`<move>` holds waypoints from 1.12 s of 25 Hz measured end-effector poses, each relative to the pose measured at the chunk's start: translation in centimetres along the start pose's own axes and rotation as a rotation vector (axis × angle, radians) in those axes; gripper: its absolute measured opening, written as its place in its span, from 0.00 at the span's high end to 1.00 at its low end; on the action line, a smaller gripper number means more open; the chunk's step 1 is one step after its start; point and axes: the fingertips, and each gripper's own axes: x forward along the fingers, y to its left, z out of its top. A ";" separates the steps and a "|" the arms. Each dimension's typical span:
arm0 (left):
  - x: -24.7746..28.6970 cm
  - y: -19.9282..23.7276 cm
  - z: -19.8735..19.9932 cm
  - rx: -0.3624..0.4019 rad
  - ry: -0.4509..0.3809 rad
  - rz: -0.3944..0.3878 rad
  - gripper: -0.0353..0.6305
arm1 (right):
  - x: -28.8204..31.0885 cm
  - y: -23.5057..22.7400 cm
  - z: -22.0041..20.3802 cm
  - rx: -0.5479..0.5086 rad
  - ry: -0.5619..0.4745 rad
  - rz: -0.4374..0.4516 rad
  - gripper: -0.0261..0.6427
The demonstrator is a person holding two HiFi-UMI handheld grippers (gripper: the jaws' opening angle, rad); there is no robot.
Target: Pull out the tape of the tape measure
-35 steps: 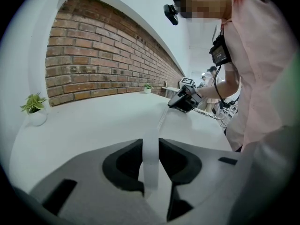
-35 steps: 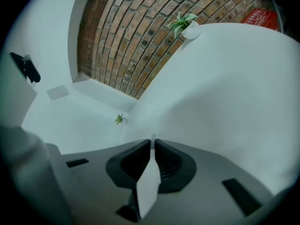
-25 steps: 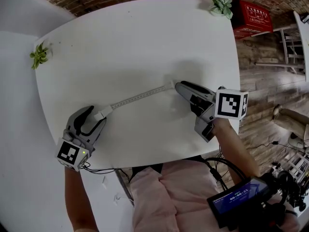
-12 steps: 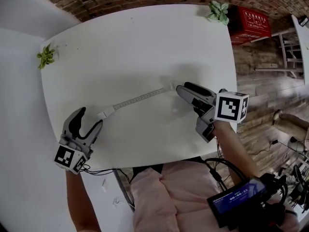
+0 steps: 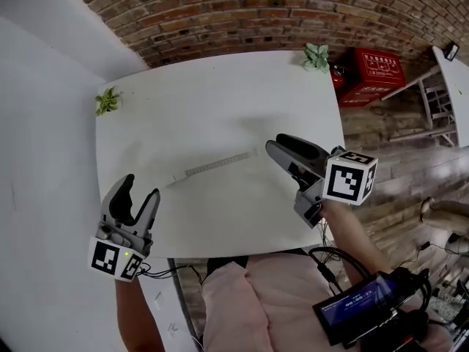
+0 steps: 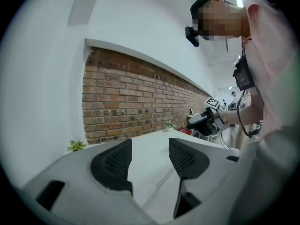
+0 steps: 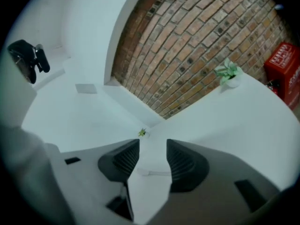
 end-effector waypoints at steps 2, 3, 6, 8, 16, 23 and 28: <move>-0.8 -0.4 2.6 0.013 -0.060 0.071 0.64 | -0.8 2.3 1.3 -0.067 -0.032 0.028 0.70; -1.2 -0.4 3.9 0.022 -0.093 0.113 0.67 | -1.0 3.4 2.0 -0.107 -0.052 0.041 0.73; -2.3 -0.2 7.2 0.057 -0.185 0.242 0.75 | -1.6 6.7 4.3 -0.232 -0.116 0.084 0.80; -3.4 -0.4 8.9 0.049 -0.230 0.315 0.85 | -2.4 8.7 5.2 -0.295 -0.148 0.098 0.86; -5.3 -1.0 13.2 0.023 -0.291 0.508 0.94 | -3.8 12.9 6.9 -0.592 -0.267 0.031 0.95; -4.4 -1.0 13.0 0.002 -0.301 0.571 0.94 | -4.3 13.2 6.8 -0.788 -0.327 -0.065 0.95; -3.7 -2.0 13.2 0.050 -0.289 0.577 0.94 | -4.3 13.5 7.0 -0.828 -0.346 -0.085 0.95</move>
